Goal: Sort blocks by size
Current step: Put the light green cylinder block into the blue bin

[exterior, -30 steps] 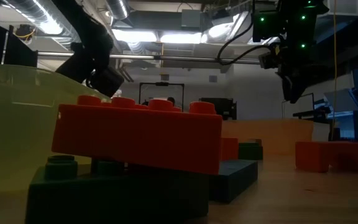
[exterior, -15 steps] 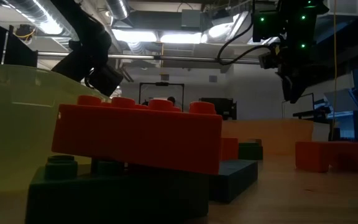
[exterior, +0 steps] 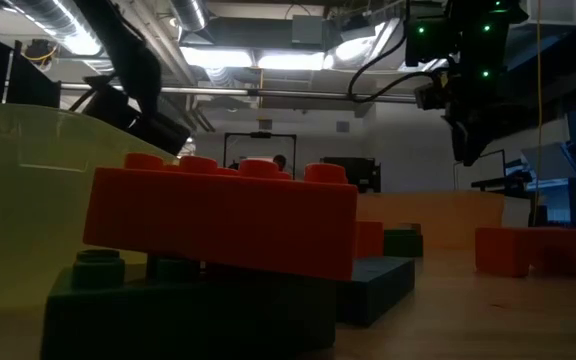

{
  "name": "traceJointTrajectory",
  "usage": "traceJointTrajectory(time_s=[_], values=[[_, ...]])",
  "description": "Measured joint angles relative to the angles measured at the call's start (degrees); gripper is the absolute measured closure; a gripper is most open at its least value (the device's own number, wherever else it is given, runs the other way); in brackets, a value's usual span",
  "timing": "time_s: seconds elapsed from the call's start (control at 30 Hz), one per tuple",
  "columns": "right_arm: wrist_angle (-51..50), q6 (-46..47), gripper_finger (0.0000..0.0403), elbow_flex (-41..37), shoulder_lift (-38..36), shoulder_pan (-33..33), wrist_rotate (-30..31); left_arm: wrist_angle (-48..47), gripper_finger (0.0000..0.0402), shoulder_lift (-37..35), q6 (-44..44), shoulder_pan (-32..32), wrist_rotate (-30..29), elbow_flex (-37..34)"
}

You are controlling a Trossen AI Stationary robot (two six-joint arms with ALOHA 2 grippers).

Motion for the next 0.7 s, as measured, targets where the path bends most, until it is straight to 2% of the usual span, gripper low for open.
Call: traceJointTrajectory(time_s=[0.13,0.43,0.57,0.7], values=[[0.0,0.0,0.0244,0.0,0.0,-0.02,0.0,-0.83,0.022,0.02,-3.49,-0.45,0.27,-0.25],[-0.04,0.0,0.0244,0.0,0.0,-0.02,0.0,-0.53,0.0283,0.02,-5.27,-0.43,0.61,-0.26],[-0.04,-0.02,0.0244,0.0,0.0,-0.02,0.0,-1.65,0.0285,0.07,-7.56,-0.43,0.66,0.16],[-0.04,-1.12,0.0244,0.0,0.0,-0.02,0.0,-4.94,0.0285,0.09,-8.29,-0.43,0.66,3.42]])
